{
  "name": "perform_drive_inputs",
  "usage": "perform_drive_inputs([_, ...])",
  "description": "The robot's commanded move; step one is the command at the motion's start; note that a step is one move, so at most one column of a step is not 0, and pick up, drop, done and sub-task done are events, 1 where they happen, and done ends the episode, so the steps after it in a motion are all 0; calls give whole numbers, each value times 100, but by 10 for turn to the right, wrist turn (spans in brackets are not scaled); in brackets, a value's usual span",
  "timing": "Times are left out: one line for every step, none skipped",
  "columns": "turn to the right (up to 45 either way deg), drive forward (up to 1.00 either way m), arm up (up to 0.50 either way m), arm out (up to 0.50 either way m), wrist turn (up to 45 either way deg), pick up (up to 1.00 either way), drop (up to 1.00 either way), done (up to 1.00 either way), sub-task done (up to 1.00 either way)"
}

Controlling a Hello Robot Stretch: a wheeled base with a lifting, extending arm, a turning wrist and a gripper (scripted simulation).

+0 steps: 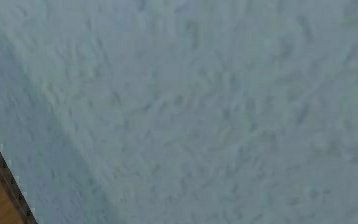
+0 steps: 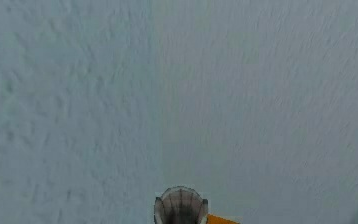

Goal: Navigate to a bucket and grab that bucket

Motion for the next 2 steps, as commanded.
perform_drive_inputs([0, 0, 0, 0, 450, 0, 0, 0, 0])
perform_drive_inputs([0, 0, 0, 0, 450, 0, 0, 0, 0])
